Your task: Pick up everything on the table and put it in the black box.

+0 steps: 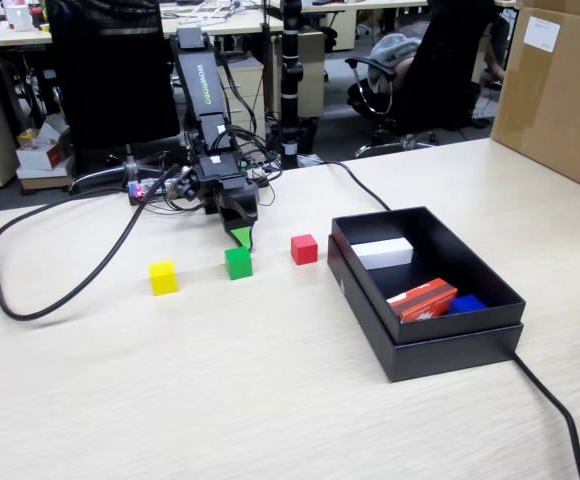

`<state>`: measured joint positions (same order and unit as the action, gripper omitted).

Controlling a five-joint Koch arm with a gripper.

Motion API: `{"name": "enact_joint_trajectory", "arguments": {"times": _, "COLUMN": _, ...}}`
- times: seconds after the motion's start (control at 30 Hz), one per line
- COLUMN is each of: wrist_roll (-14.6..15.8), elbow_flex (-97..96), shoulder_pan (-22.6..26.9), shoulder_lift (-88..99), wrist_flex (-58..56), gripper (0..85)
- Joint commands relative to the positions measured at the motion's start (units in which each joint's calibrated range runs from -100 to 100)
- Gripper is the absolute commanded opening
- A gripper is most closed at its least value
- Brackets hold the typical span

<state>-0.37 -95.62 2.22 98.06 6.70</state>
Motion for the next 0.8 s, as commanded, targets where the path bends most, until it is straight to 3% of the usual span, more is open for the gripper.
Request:
{"name": "enact_joint_trajectory", "arguments": {"times": 0.0, "wrist_roll": 0.6, "elbow_flex": 4.4, "shoulder_pan": 0.0, "shoulder_lift": 1.9, "wrist_flex": -9.0, "gripper": 49.1}}
{"name": "enact_joint_trajectory", "arguments": {"times": 0.2, "wrist_roll": 0.7, "elbow_flex": 10.6, "shoulder_pan": -0.5, "shoulder_lift": 1.9, "wrist_flex": -16.1, "gripper": 48.9}}
{"name": "enact_joint_trajectory", "arguments": {"times": 0.53, "wrist_roll": 4.8, "elbow_flex": 41.2, "shoulder_pan": 0.7, "shoulder_lift": 1.9, "wrist_flex": -46.0, "gripper": 48.4}}
{"name": "enact_joint_trajectory", "arguments": {"times": 0.77, "wrist_roll": 5.1, "elbow_flex": 59.4, "shoulder_pan": -0.5, "shoulder_lift": 1.9, "wrist_flex": -67.0, "gripper": 47.7}}
